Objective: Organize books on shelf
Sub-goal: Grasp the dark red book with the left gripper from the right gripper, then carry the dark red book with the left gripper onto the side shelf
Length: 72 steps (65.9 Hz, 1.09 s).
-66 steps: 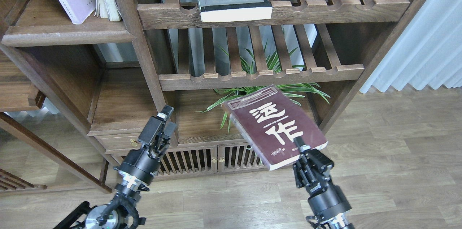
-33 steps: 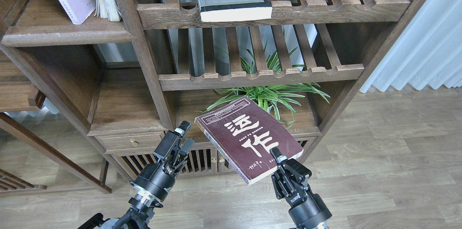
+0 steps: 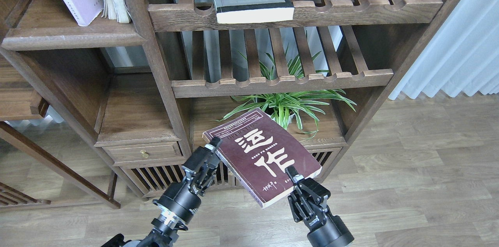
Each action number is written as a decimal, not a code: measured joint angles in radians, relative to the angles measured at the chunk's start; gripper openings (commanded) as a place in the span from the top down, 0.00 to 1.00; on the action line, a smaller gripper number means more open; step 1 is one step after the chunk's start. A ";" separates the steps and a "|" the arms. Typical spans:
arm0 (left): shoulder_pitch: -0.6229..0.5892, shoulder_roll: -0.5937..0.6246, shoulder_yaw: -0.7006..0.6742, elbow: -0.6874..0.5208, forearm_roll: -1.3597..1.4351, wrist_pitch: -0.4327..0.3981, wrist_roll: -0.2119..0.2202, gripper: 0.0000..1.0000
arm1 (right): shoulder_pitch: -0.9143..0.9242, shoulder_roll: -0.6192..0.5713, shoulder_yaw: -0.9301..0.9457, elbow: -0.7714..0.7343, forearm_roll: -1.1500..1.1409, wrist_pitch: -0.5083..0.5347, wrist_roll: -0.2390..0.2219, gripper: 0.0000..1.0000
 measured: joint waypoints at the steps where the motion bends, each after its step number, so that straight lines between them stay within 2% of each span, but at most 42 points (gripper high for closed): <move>1: 0.000 0.000 0.000 0.000 0.000 0.000 0.000 0.59 | 0.000 0.000 0.000 0.000 -0.001 0.000 -0.001 0.97; 11: -0.001 0.002 0.000 0.010 0.001 0.000 0.002 0.51 | -0.011 0.001 -0.001 0.000 -0.017 0.000 -0.006 0.97; 24: -0.004 0.003 0.000 0.020 0.001 0.000 0.002 0.52 | -0.027 0.000 -0.002 0.001 -0.042 0.000 -0.015 0.97; 29: -0.007 0.002 0.000 0.021 0.001 0.000 0.002 0.60 | -0.032 0.000 -0.002 0.001 -0.049 0.000 -0.023 0.97; 33: -0.008 0.001 0.000 0.022 0.002 0.000 0.002 0.73 | -0.034 0.000 -0.002 0.001 -0.051 0.000 -0.025 0.97; 36: -0.008 0.001 0.000 0.022 0.001 0.000 0.002 0.90 | -0.034 0.000 -0.002 0.001 -0.051 0.000 -0.026 0.97; 38: -0.008 0.001 0.000 0.022 0.000 0.000 0.002 0.94 | -0.035 0.000 -0.002 0.001 -0.051 0.000 -0.026 0.96; 49: -0.003 0.000 0.001 0.022 -0.009 0.000 0.004 1.00 | -0.035 0.001 -0.001 0.000 -0.053 0.000 -0.027 0.93; 52: -0.006 0.000 -0.002 0.022 -0.009 0.000 0.010 1.00 | -0.035 0.003 0.000 0.000 -0.053 0.000 -0.027 0.89; 57: -0.011 0.006 -0.019 0.012 -0.009 0.000 0.038 1.00 | -0.033 0.005 0.000 0.000 -0.053 0.000 -0.027 0.56; 59: -0.012 0.010 -0.027 0.005 -0.009 0.000 0.050 1.00 | -0.031 0.005 0.000 0.000 -0.055 0.000 -0.028 0.47; 60: -0.012 0.013 -0.032 -0.001 -0.008 0.000 0.057 1.00 | -0.029 0.005 0.000 0.000 -0.057 0.000 -0.028 0.39; 63: -0.013 0.024 -0.050 -0.023 -0.004 0.000 0.078 1.00 | -0.024 0.005 0.000 0.000 -0.064 0.000 -0.028 0.23; 65: -0.014 0.036 -0.066 -0.049 0.000 0.000 0.094 1.00 | -0.020 0.003 0.000 0.000 -0.075 0.000 -0.027 0.16; 67: -0.014 0.053 -0.082 -0.080 0.004 0.000 0.106 1.00 | -0.017 0.002 0.000 0.000 -0.089 0.000 -0.027 0.14; 72: -0.019 0.094 -0.122 -0.126 0.013 0.000 0.127 1.00 | -0.016 -0.005 0.000 0.000 -0.121 0.000 -0.027 0.13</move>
